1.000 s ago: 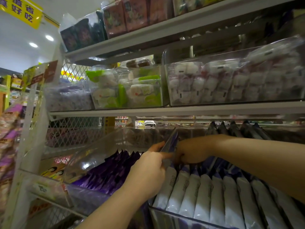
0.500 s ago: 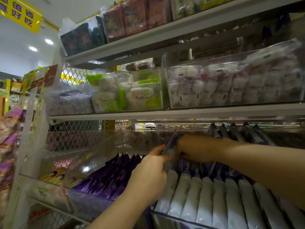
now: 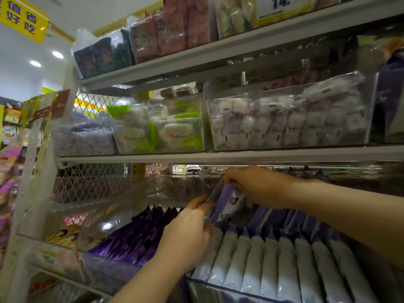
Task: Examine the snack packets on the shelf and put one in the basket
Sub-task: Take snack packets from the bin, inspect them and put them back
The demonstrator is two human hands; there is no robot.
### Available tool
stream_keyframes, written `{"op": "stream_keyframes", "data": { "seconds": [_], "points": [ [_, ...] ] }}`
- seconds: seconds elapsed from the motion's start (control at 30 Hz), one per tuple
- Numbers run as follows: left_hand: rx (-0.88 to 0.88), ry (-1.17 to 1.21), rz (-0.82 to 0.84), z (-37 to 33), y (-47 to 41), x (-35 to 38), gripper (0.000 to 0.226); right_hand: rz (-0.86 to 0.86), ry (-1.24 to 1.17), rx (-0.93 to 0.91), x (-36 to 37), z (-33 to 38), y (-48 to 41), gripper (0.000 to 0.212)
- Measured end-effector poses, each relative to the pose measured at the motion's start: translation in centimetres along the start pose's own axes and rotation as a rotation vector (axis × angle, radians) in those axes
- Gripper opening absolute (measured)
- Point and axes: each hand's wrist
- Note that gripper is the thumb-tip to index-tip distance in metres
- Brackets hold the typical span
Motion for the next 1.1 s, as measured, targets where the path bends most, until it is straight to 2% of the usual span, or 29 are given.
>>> {"op": "stream_keyframes", "data": {
  "seconds": [0.17,0.37,0.43,0.53,0.6,0.67,0.7,0.8,0.83,0.93,1.03,1.1],
  "points": [
    [0.002,-0.072,0.018,-0.7,1.8,-1.1,0.035,-0.029,-0.04,0.037,-0.7,2.0,3.1,0.017],
    [-0.014,0.14,-0.112,-1.0,5.4,-5.4,0.036,-0.149,-0.336,0.011,-2.8,5.1,7.5,0.013],
    [-0.129,0.318,-0.167,-1.5,6.8,-7.1,0.04,-0.211,-0.428,-0.04,-2.5,6.7,8.7,0.014],
    [-0.372,0.688,-0.195,-2.9,9.5,-8.8,0.023,-0.276,-0.658,-0.142,-0.8,10.5,10.5,0.024],
    [-0.537,0.94,-0.12,-3.6,11.8,-9.5,0.031,-0.265,-0.825,-0.197,1.0,13.3,11.7,0.033],
    [-0.614,1.125,-0.049,-3.6,14.6,-10.2,0.045,-0.199,-0.934,-0.226,3.1,15.8,12.9,0.039],
    [-0.631,1.157,-0.065,-3.3,16.1,-10.3,0.043,-0.173,-0.98,-0.233,4.2,16.7,13.3,0.04],
    [-0.653,1.096,-0.141,-2.5,20.7,-10.1,0.02,-0.097,-1.059,-0.214,7.3,19.2,14.7,0.032],
    [-0.652,1.073,-0.155,-2.2,22.3,-9.8,0.02,-0.075,-1.092,-0.2,8.4,20.0,15.1,0.028],
    [-0.657,0.983,-0.179,-1.6,26.8,-9.1,0.032,0.007,-1.315,-0.072,11.7,22.4,16.3,0.028],
    [-0.665,0.836,-0.143,-0.7,30.3,-8.6,0.037,0.156,-1.563,0.198,14.9,24.8,16.6,0.051],
    [-0.672,0.797,-0.104,0.2,32.0,-8.1,0.043,0.279,-1.728,0.262,16.8,26.1,16.6,0.039]
  ]
}}
Point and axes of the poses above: each hand's wrist, its own y-axis away from the middle knuckle, its own x-axis out of the palm, z = x × y, and after that the axes turned 5 degrees about x, right-handed
